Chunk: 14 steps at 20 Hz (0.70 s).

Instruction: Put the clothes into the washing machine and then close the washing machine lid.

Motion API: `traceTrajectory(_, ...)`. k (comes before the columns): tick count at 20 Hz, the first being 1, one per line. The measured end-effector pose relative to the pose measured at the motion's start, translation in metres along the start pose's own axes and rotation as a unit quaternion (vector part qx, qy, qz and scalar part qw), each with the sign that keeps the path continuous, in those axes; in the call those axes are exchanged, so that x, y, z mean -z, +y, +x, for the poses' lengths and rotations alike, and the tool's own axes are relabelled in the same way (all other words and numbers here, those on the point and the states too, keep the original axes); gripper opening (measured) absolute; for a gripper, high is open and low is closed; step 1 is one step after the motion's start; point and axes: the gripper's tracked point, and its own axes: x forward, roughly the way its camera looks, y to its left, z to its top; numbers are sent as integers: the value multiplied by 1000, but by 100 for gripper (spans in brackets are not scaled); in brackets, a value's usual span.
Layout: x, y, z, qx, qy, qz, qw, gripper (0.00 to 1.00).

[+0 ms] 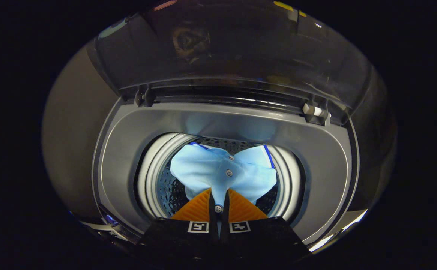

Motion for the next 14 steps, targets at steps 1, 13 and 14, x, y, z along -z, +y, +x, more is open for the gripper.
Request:
traceTrajectory(1, 0, -3, 1, 5, -1, 1, 1000, 5)
traceTrajectory(13, 2, -9, 5, 24, 3, 25, 999, 19)
traceTrajectory(14, -3, -10, 3, 26, -5, 21, 999, 15)
